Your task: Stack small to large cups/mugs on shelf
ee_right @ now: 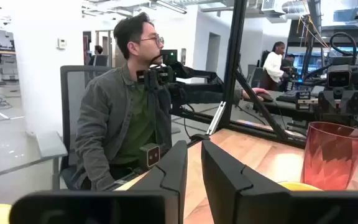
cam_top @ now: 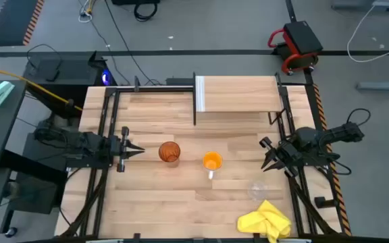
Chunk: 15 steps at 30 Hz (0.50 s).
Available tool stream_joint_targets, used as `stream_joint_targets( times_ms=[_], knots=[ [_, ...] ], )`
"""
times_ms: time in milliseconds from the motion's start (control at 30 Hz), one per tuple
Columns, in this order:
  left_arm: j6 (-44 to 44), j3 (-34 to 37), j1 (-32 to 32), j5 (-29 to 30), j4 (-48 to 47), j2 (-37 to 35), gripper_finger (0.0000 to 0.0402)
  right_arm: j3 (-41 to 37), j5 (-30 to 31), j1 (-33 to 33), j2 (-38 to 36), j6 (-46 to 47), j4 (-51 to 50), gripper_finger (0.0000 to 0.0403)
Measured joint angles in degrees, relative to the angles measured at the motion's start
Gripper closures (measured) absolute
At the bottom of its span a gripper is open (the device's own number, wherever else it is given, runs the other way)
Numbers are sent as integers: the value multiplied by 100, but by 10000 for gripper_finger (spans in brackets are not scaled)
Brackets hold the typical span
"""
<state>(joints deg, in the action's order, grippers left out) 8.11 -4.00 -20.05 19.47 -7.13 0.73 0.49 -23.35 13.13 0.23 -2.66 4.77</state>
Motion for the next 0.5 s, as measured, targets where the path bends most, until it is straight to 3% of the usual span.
stream_joint_targets(
  times_ms=[500],
  knots=[
    [1, 0, 0, 2, 2, 0, 364, 0, 0, 0, 0, 0, 0, 347]
  ],
)
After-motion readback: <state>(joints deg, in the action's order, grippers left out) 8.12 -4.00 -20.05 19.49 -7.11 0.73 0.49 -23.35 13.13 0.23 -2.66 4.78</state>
